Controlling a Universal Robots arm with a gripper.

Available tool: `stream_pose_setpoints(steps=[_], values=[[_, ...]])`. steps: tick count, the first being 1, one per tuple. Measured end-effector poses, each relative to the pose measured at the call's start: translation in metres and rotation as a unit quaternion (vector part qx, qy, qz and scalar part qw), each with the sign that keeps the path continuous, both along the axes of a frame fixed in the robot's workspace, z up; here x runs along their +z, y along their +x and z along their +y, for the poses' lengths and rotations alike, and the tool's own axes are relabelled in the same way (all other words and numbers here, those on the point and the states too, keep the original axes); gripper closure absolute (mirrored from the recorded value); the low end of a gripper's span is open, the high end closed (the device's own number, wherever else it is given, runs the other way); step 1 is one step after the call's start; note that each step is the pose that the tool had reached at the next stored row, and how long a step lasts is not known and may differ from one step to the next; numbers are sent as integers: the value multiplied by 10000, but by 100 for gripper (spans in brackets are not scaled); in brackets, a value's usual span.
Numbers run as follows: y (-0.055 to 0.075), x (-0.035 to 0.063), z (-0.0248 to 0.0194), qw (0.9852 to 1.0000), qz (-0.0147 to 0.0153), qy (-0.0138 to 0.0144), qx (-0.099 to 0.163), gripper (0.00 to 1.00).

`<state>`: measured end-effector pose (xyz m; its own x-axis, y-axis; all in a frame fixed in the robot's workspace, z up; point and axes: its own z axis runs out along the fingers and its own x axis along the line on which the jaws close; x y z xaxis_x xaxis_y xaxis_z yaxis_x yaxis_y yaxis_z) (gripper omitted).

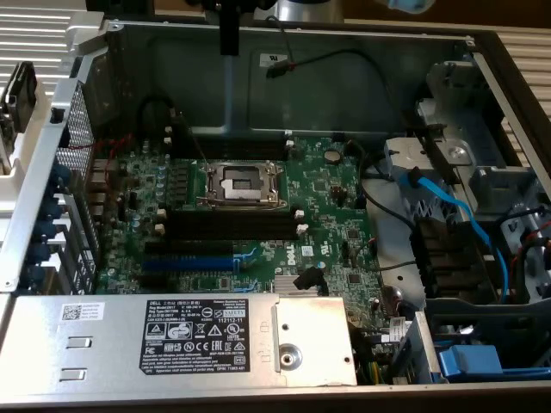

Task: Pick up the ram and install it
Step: 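Reach for the ram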

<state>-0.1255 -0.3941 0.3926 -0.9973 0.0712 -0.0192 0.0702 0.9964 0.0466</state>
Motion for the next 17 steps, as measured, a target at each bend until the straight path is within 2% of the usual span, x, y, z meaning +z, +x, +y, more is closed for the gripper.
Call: stream_pose_setpoints(steps=[5, 17], values=[[-170, 0, 33, 10000, 0, -32, 0, 90], [-712, 0, 48, 10000, 0, -49, 0, 90]])
